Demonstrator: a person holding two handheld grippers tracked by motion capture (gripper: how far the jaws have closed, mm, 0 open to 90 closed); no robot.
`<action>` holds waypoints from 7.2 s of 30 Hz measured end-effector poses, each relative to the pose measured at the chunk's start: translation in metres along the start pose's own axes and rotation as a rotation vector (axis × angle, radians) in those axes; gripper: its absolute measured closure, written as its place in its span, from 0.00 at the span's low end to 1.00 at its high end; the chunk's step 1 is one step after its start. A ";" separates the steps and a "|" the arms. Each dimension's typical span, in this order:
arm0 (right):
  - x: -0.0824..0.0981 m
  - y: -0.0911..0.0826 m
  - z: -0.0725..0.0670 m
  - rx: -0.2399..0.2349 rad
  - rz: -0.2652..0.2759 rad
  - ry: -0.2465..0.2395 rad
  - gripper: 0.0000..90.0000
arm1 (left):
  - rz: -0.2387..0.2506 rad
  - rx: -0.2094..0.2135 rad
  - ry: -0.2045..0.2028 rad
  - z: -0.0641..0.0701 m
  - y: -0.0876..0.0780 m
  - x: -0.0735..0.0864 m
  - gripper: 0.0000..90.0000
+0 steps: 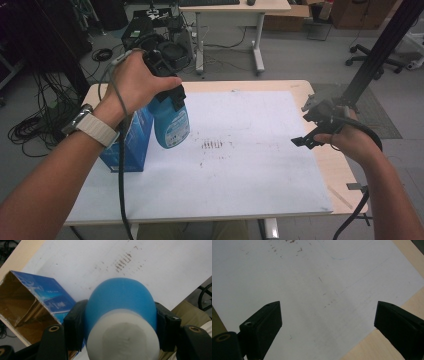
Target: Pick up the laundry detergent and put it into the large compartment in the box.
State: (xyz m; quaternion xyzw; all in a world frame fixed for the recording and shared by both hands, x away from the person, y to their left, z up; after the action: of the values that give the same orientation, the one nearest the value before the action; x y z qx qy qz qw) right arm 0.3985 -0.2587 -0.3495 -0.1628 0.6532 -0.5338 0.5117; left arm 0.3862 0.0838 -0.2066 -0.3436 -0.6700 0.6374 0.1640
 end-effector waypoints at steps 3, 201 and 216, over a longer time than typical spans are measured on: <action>0.000 0.000 0.000 0.000 0.001 -0.001 0.09 | 0.007 0.002 -0.041 -0.007 -0.009 -0.001 0.41; 0.018 0.021 0.002 -0.028 -0.034 0.043 0.09 | -0.059 -0.111 -0.511 -0.151 0.154 0.112 0.40; 0.018 0.019 0.002 -0.025 -0.035 0.043 0.09 | -0.063 -0.115 -0.507 -0.152 0.155 0.113 0.34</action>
State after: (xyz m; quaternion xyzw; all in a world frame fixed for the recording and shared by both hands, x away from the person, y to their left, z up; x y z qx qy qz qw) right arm 0.3988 -0.2661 -0.3749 -0.1690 0.6677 -0.5378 0.4862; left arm 0.4450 0.2643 -0.3609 -0.1607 -0.7353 0.6584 -0.0091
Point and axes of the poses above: each handheld gripper's, and its own axes: y roughly forward along the jaws, x roughly out of its underside, z roughly to its right, the point moved 9 cm from there along y, roughly forward along the jaws, and after that the axes turned 2 degrees about -x, right-handed, at the moved point
